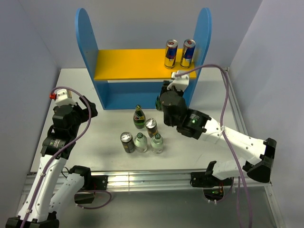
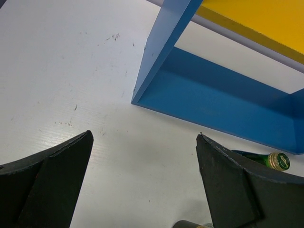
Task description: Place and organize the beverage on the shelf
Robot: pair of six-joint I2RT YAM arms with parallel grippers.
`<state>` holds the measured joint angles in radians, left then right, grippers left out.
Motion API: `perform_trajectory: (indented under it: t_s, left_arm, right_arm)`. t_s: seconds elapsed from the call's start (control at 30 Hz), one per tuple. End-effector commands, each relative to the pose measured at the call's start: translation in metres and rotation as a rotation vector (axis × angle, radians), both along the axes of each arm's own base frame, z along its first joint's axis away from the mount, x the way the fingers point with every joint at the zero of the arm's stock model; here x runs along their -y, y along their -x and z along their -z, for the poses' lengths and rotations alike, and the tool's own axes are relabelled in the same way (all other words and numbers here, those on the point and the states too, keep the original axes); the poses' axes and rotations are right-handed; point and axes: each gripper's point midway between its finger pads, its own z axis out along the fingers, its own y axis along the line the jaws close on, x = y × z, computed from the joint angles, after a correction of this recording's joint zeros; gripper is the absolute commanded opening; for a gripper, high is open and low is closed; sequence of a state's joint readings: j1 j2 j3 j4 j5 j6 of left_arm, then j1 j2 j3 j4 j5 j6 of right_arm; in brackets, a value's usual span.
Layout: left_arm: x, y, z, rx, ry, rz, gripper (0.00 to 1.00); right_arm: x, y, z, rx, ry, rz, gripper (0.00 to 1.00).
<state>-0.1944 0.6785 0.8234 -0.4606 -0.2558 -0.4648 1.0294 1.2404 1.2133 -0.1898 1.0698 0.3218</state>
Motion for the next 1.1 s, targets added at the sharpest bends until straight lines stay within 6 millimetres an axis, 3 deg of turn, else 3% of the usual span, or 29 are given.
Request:
perform_trajectory:
  t_s: [0.0,0.03,0.1,0.13,0.2,0.27,0.3,0.33,0.43,0.5,0.53,0.73,1.07]
  left_arm:
    - [-0.001,-0.003,-0.019,0.055,0.001,0.005,0.97]
    - [-0.001,-0.004,-0.018,0.052,0.002,0.003,0.97]
    - [-0.001,-0.004,-0.019,0.052,0.002,0.003,0.97]
    - [-0.002,-0.004,-0.018,0.049,0.0,0.0,0.97]
    - [-0.002,-0.004,-0.018,0.049,0.0,0.0,0.97]
    - [-0.003,-0.004,-0.018,0.049,0.001,-0.001,0.97]
    - [-0.003,-0.004,-0.017,0.046,0.0,-0.001,0.97]
    - [-0.003,-0.004,-0.018,0.051,0.001,-0.003,0.97]
    - [-0.004,-0.004,-0.018,0.051,0.001,-0.006,0.97]
    - [-0.004,-0.004,-0.017,0.049,0.003,-0.005,0.97]
    - [-0.003,-0.004,-0.016,0.046,0.003,-0.003,0.97]
    - [-0.002,-0.004,-0.017,0.052,0.005,0.006,0.97]
    - [-0.003,-0.005,-0.015,0.041,0.005,0.0,0.96]
  right_arm:
    - [-0.008,-0.012,-0.085,0.151,-0.041,-0.003,0.0]
    - [-0.014,-0.014,-0.108,0.187,-0.076,-0.024,0.0]
    - [-0.032,-0.024,-0.115,0.195,-0.013,-0.045,0.0]
    - [-0.034,-0.025,-0.138,0.224,-0.039,-0.047,0.0]
    - [-0.049,-0.036,-0.156,0.244,-0.013,-0.057,0.0]
    - [-0.059,-0.043,-0.165,0.256,-0.001,-0.065,0.0]
    - [-0.071,-0.052,-0.159,0.247,0.036,-0.066,0.0]
    - [-0.07,-0.054,-0.177,0.272,0.01,-0.059,0.0]
    - [-0.082,-0.068,-0.193,0.296,-0.001,-0.06,0.0]
    - [-0.095,-0.08,-0.185,0.28,0.044,-0.068,0.0]
    - [-0.093,-0.08,-0.199,0.303,0.019,-0.061,0.0]
    - [-0.108,-0.1,-0.209,0.345,0.009,-0.059,0.0]
    - [-0.125,-0.136,-0.18,0.324,-0.042,-0.088,0.0]
